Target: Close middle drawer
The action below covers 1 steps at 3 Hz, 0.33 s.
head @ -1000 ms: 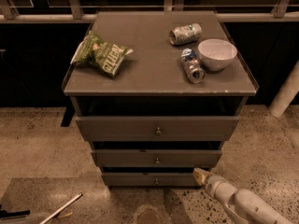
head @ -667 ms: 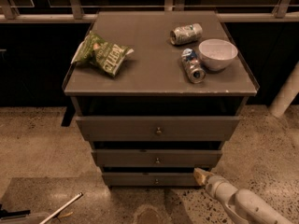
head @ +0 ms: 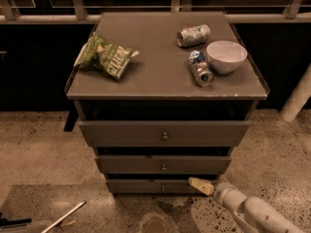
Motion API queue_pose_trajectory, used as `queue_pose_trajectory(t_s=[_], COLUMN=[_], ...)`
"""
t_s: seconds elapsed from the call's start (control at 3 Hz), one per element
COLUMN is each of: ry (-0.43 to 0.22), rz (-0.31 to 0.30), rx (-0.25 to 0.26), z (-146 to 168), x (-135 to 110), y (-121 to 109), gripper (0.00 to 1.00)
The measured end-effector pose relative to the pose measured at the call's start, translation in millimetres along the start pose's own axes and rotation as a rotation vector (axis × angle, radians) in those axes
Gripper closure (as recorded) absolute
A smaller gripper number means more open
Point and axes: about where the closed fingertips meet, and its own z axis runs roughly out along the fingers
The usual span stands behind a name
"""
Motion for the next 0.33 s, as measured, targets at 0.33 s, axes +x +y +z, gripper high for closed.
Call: queue_pose_trajectory(t_s=[0.33], ry=[0.0], rz=[0.0], rx=[0.0], z=[0.0], x=[0.0], y=[0.0], gripper=[0.0])
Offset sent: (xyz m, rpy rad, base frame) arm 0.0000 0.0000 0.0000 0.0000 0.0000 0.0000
